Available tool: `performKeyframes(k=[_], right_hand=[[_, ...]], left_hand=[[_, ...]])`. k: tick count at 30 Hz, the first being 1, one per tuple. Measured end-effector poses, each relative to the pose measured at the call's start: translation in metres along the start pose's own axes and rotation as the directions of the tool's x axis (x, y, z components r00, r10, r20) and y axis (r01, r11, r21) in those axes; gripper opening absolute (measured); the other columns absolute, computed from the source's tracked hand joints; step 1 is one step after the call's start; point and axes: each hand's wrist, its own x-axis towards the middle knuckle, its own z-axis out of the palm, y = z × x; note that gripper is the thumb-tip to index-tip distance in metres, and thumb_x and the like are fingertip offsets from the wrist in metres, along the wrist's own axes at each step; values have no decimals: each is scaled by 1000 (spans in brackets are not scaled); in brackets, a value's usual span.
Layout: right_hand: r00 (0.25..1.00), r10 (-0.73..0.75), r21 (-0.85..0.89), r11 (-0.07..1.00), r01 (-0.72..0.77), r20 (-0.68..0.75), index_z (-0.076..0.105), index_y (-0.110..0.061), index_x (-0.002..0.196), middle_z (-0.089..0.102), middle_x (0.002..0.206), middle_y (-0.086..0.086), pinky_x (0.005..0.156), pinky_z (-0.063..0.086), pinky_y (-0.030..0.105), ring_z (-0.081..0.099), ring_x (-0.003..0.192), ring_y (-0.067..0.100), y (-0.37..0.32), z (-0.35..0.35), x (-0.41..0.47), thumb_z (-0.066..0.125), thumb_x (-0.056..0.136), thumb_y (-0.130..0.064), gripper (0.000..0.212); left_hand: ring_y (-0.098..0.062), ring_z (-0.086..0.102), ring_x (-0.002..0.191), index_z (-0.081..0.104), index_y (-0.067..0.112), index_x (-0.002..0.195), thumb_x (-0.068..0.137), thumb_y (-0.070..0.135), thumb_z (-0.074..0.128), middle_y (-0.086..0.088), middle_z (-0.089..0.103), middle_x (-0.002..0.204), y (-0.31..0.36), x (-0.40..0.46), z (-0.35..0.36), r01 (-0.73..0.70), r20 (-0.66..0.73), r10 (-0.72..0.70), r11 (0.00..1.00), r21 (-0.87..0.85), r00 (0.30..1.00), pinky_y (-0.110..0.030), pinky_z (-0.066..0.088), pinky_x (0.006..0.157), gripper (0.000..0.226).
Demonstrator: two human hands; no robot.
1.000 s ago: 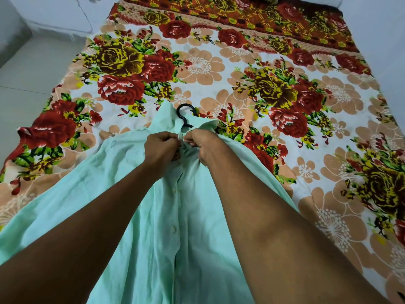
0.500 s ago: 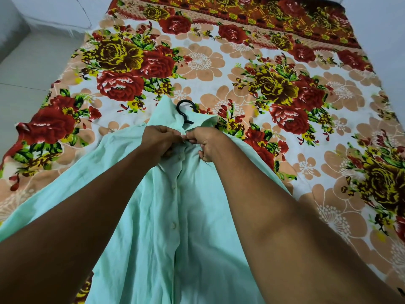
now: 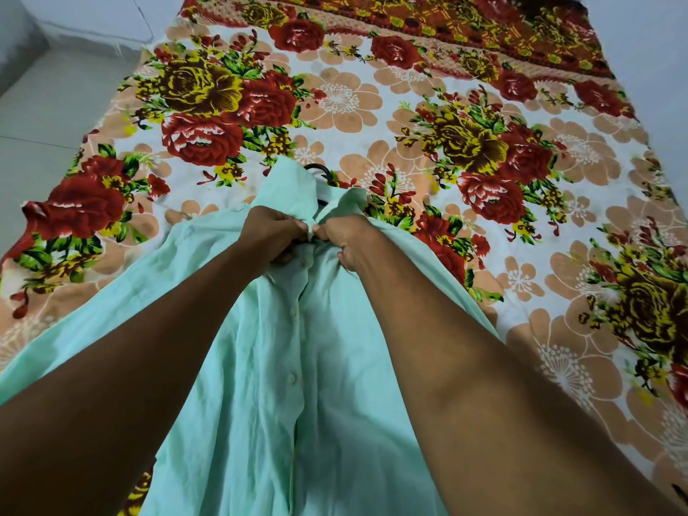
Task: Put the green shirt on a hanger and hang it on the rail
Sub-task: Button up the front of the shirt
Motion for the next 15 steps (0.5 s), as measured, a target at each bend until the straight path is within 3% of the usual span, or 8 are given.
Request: performKeyframes(k=[3,6,10,12,15], right_hand=[[1000,-22,41,999,23,-22,72,2,101,72,93,12,52,49,28,59,68,22,5,8,2,74,76,-10,28],[997,-57,61,996,61,-53,73,0,97,75,90,12,58,59,36,68,72,24,9,8,3,78,72,-10,28],[986,-106,7,994,108,-130,73,-1,101,69,86,11,57,48,32,60,69,26,15,-1,-1,74,85,-17,23],[977,-128,-8,992,129,-173,74,-3,97,69,81,10,54,51,30,59,61,25,21,-4,0,79,80,-19,24],[951,-149,31,986,163,-271,77,-8,92,77,84,9,60,64,43,72,65,26,28,-3,-4,85,68,-20,28]], left_hand=[[-21,42,38,70,-7,82,84,2,66,-15,52,67,7,1,2,3,45,-9,993,122,999,-19,39,35,10],[-23,42,47,59,1,75,83,3,62,-11,47,62,14,2,10,41,36,-52,965,259,998,-23,38,43,9],[-22,42,51,51,7,73,94,5,52,-11,47,66,21,9,19,130,17,-143,939,317,990,-24,34,44,21],[-20,43,51,50,11,72,99,7,50,-8,47,68,24,13,19,117,52,-144,928,353,988,-26,37,43,27],[-16,48,42,48,11,74,92,6,58,-7,49,67,22,13,20,118,29,-137,928,354,990,-18,36,36,22]])
